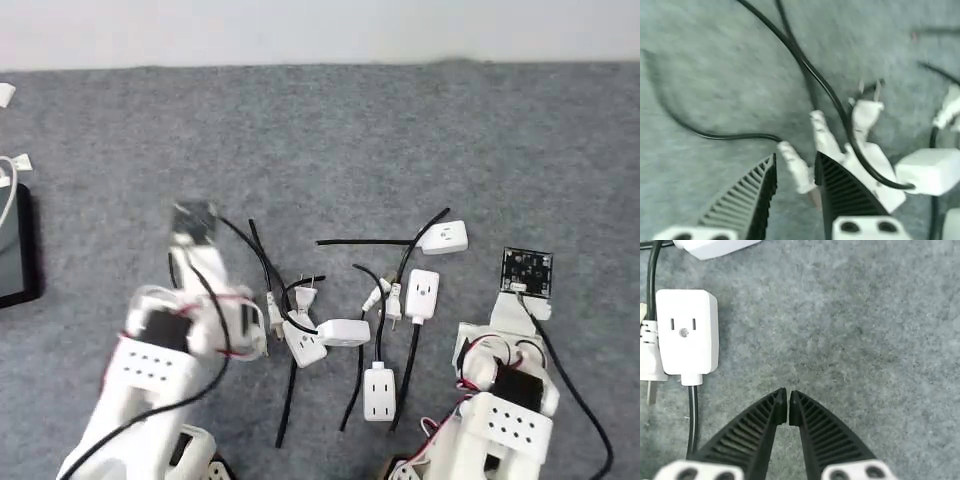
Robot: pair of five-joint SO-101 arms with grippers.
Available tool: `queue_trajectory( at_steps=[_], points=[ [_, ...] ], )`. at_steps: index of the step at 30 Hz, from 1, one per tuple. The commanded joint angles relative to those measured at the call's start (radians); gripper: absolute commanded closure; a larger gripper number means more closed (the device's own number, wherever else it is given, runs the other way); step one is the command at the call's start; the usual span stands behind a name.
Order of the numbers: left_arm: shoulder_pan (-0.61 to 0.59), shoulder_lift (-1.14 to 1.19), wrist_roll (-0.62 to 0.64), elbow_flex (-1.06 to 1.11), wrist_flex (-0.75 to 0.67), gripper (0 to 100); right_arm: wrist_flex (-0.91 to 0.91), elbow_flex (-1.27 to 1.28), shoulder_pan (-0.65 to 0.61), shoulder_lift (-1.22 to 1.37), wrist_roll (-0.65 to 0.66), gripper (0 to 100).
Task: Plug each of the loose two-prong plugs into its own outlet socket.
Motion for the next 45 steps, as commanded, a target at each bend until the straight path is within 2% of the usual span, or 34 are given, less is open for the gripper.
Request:
queue_trajectory(
  at_steps=[1, 8, 13, 20, 27, 31, 37, 45],
  points=[
    [0.057, -0.043, 0.087, -0.002, -0.058, 88, -0.022, -0.037, -0.01, 0.013, -0.008, 97.2],
    [0.347, -0.054, 0.209, 0.022, -0.117, 88, -0.022, -0.04, -0.005, 0.015, -0.005, 97.2],
    [0.44, 0.021, 0.258, -0.008, -0.118, 88, -0.056, -0.037, -0.004, 0.016, -0.006, 97.2],
    [0.423, 0.252, 0.279, -0.073, -0.112, 84, -0.07, -0.037, -0.002, 0.016, -0.003, 97.2],
    [0.305, 0.582, 0.279, -0.219, -0.117, 83, -0.07, -0.037, -0.008, 0.016, 0.0, 97.2],
    [0.276, 0.715, 0.273, -0.295, -0.087, 83, -0.07, -0.037, -0.01, 0.016, 0.0, 97.2],
    [0.278, 0.658, 0.157, -0.262, -0.083, 83, -0.065, -0.037, -0.01, 0.016, 0.002, 97.2],
    [0.269, 0.25, 0.158, -0.111, -0.046, 82, -0.065, -0.035, -0.01, 0.016, 0.002, 97.2]
  ],
)
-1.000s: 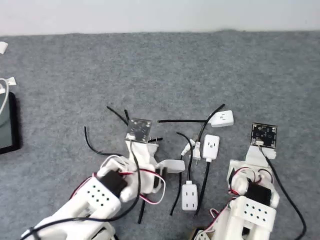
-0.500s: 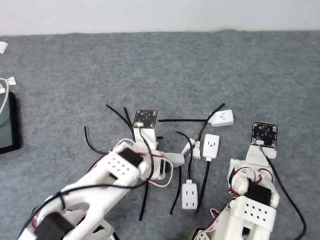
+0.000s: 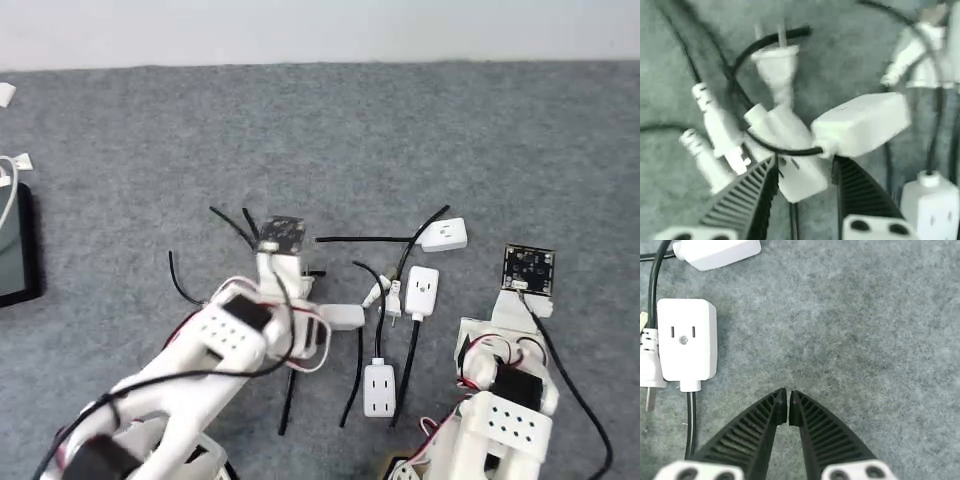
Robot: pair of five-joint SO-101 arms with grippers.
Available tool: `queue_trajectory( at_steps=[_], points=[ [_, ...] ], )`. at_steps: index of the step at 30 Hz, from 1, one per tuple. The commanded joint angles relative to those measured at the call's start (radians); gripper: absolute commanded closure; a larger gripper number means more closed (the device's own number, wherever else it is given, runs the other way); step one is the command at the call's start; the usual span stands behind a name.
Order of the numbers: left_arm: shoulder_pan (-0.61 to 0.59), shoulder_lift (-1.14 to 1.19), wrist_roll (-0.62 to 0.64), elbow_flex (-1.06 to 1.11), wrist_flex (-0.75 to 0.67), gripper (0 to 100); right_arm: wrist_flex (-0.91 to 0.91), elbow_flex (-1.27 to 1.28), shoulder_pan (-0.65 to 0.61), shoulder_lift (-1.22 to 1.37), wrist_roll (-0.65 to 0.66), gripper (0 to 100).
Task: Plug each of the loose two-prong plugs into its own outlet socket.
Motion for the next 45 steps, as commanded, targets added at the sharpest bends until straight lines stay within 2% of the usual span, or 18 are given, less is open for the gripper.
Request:
queue_trajectory(
  at_steps=[1, 6, 14, 22, 24, 26, 27, 37, 41, 45],
  points=[
    [-0.017, -0.173, -0.011, 0.051, 0.028, 81, -0.012, -0.035, -0.01, 0.007, 0.002, 97.2],
    [-0.066, -0.133, -0.009, 0.056, 0.026, 79, -0.012, -0.031, -0.01, 0.007, 0.002, 97.2],
    [-0.071, 0.227, -0.012, -0.096, 0.012, 79, -0.018, -0.028, -0.01, 0.007, 0.002, 97.2],
    [-0.069, 0.252, -0.028, -0.11, 0.017, 79, -0.018, -0.028, -0.01, 0.007, 0.002, 97.2],
    [-0.064, 0.252, -0.048, -0.113, 0.031, 82, -0.019, -0.028, -0.01, 0.007, 0.002, 97.2],
    [-0.064, 0.245, -0.052, -0.114, 0.029, 92, -0.019, -0.028, -0.01, 0.007, 0.002, 97.2],
    [-0.066, 0.23, -0.052, -0.113, 0.029, 98, -0.019, -0.028, -0.01, 0.007, 0.002, 97.2],
    [-0.049, -0.229, -0.052, -0.007, 0.035, 99, -0.019, -0.026, -0.005, 0.007, 0.002, 97.2],
    [-0.048, -0.4, -0.052, 0.018, 0.078, 99, -0.019, -0.026, -0.005, 0.007, 0.003, 97.2],
    [-0.091, -0.416, -0.049, 0.015, 0.069, 98, -0.019, -0.026, -0.005, 0.007, 0.003, 97.2]
  ],
)
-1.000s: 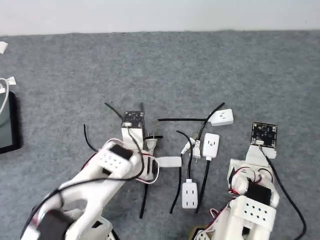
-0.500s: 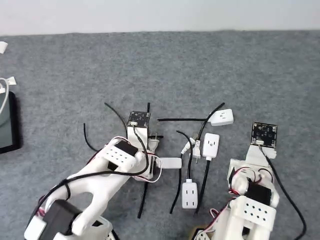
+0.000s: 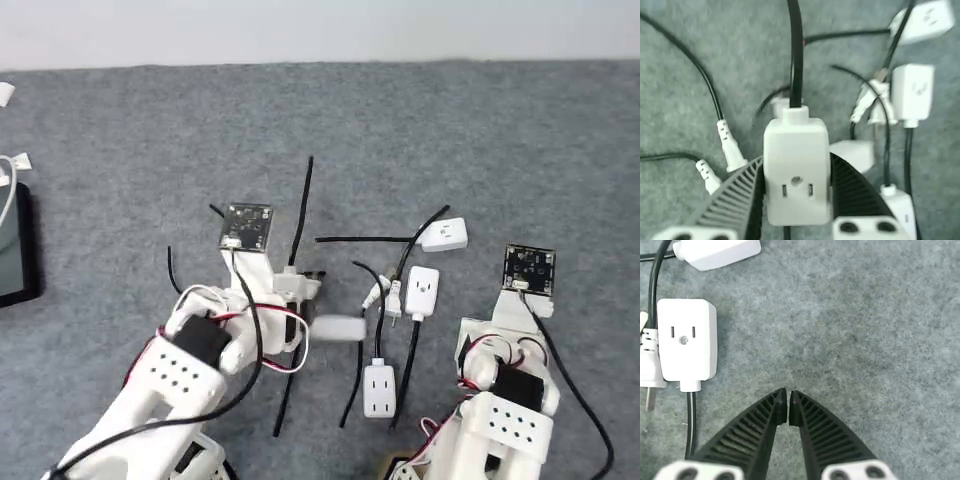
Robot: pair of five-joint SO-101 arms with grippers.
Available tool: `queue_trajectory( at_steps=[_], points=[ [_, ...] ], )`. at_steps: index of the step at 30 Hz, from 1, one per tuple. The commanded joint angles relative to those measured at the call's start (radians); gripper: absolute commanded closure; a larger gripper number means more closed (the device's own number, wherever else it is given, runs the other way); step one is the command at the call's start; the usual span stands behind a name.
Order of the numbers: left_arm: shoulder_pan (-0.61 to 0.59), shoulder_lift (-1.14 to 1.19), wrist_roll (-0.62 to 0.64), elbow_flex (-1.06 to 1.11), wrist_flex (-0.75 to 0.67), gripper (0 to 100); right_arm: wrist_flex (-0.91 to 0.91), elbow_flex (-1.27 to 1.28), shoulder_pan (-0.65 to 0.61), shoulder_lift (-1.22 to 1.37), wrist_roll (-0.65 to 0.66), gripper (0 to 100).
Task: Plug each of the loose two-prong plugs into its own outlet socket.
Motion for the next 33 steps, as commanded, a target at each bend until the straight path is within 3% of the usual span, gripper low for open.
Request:
queue_trajectory(
  at_steps=[1, 5, 10, 13, 17, 23, 29, 33],
  points=[
    [-0.066, -0.017, -0.008, -0.019, -0.015, 98, -0.019, -0.026, -0.005, 0.007, 0.003, 97.2],
    [-0.183, 0.075, -0.008, -0.018, -0.048, 98, -0.019, -0.026, -0.004, 0.007, 0.003, 97.2],
    [-0.198, 0.166, -0.008, -0.019, -0.054, 98, -0.019, -0.025, -0.004, 0.007, 0.003, 97.2],
    [-0.206, 0.215, -0.002, -0.021, -0.078, 88, -0.018, -0.025, -0.004, 0.007, 0.003, 97.2],
    [-0.302, 0.278, 0.087, -0.035, -0.08, 68, -0.015, -0.023, -0.004, 0.007, 0.003, 97.2],
    [-0.425, 0.304, 0.006, -0.091, -0.051, 71, -0.019, -0.009, -0.008, -0.002, 0.003, 97.2],
    [-0.336, 0.152, -0.115, -0.087, 0.106, 71, -0.021, -0.009, -0.01, -0.002, 0.003, 97.2],
    [-0.164, -0.072, -0.293, 0.028, 0.199, 71, -0.021, -0.009, -0.005, -0.002, 0.003, 97.2]
  ],
)
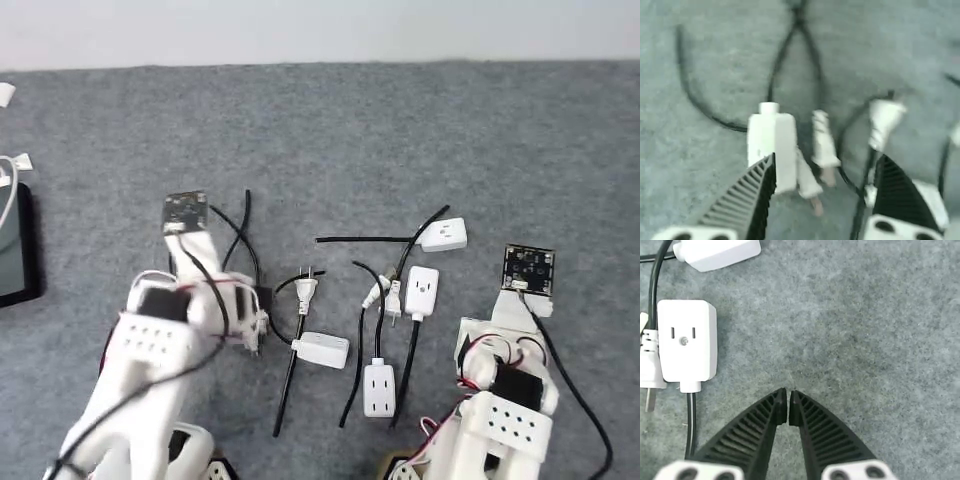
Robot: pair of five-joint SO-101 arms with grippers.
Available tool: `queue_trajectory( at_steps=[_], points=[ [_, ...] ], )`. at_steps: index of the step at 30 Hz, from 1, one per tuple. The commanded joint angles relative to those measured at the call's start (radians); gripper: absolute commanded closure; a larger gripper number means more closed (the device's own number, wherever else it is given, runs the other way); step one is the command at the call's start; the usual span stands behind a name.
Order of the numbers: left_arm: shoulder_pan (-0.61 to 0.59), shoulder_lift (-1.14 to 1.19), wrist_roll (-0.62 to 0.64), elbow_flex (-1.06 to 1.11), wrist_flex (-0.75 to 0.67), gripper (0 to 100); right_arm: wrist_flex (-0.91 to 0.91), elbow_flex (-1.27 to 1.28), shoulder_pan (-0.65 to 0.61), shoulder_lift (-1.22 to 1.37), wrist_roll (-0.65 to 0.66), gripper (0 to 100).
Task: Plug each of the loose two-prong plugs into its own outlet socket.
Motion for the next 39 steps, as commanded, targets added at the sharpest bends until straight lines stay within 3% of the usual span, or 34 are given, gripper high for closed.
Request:
queue_trajectory(
  at_steps=[1, 4, 7, 16, 21, 26, 32, 39],
  points=[
    [0.199, -0.226, -0.155, 0.096, 0.094, 71, -0.019, -0.009, -0.005, -0.002, 0.003, 97.2],
    [0.374, -0.384, -0.15, 0.205, 0.107, 71, -0.019, -0.009, -0.005, -0.002, 0.003, 97.2],
    [0.427, -0.42, -0.186, 0.22, 0.104, 73, -0.019, -0.009, -0.005, -0.002, 0.003, 97.2],
    [0.594, -0.132, -0.42, 0.219, -0.058, 73, -0.019, -0.011, -0.005, -0.002, 0.003, 97.2],
    [0.683, -0.021, -0.442, 0.197, -0.176, 78, -0.041, -0.006, -0.004, -0.002, 0.003, 97.2],
    [0.681, 0.051, -0.446, 0.165, -0.295, 98, -0.045, -0.006, -0.004, -0.002, 0.003, 97.2],
    [0.646, 0.256, -0.446, 0.053, -0.308, 98, -0.045, -0.006, -0.002, -0.002, 0.003, 97.2],
    [0.446, 0.608, -0.446, -0.262, -0.315, 98, -0.045, -0.006, -0.002, -0.002, 0.003, 97.2]
  ],
)
